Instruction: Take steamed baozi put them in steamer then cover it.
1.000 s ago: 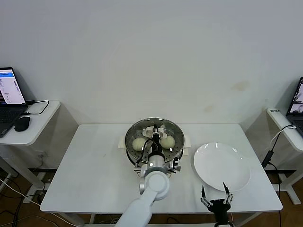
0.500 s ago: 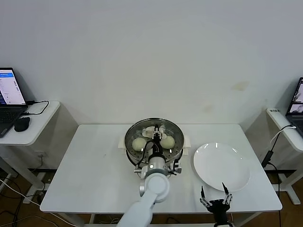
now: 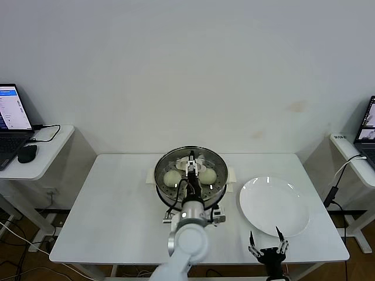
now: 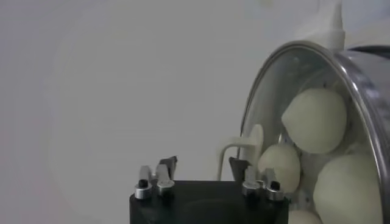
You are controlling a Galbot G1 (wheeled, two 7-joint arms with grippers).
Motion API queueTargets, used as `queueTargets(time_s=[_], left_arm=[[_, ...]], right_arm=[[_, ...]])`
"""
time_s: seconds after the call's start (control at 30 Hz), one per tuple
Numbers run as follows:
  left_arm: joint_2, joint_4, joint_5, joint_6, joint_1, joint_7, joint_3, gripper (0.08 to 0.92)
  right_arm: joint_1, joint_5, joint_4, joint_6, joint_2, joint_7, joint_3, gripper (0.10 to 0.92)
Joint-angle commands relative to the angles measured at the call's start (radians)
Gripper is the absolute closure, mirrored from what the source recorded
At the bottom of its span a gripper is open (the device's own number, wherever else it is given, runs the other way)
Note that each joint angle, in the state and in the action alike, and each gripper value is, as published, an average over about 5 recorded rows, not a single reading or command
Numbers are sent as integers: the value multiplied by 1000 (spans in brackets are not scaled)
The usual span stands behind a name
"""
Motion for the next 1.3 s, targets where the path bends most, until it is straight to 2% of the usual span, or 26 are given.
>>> queueTargets(time_s=[0.03, 0.13, 0.23, 0.3, 0.37, 0.43, 0.53, 0.67, 0.8, 1.0, 1.3], left_arm=[[156, -283, -245, 0, 168, -65, -52, 248], [215, -390, -449, -4, 246, -139, -114, 194], [308, -459, -814, -69, 362, -324, -234, 179], [376, -462, -1122, -195, 448, -456, -356, 178], [423, -423, -1420, -402, 527, -517, -499, 177], [435, -344, -1615, -623, 588, -515, -636, 177], [439, -263, -1751, -758, 663, -491, -741, 177], [438, -248, -1908, -773, 758, -445, -746, 177], [410, -258, -1936, -818, 818, -409, -707, 177], [365, -252, -1912, -838, 823, -406, -678, 177], [362, -229, -1905, -835, 810, -375, -680, 177]], right_arm=[[-6, 2, 3, 0, -5, -3, 1, 203], [-11, 5, 7, 2, -6, -7, 0, 202], [-16, 23, 13, 13, -10, -19, -1, 202], [-23, 42, 18, 26, -18, -28, -1, 203], [-34, 68, 26, 40, -33, -38, -4, 203], [-53, 99, 36, 52, -61, -46, -9, 203], [-82, 147, 55, 65, -109, -55, -11, 203], [-113, 205, 85, 70, -158, -70, -4, 202], [-141, 241, 105, 63, -188, -80, -1, 203], [-159, 255, 113, 59, -198, -86, -4, 203], [-147, 255, 115, 48, -203, -90, -20, 203]])
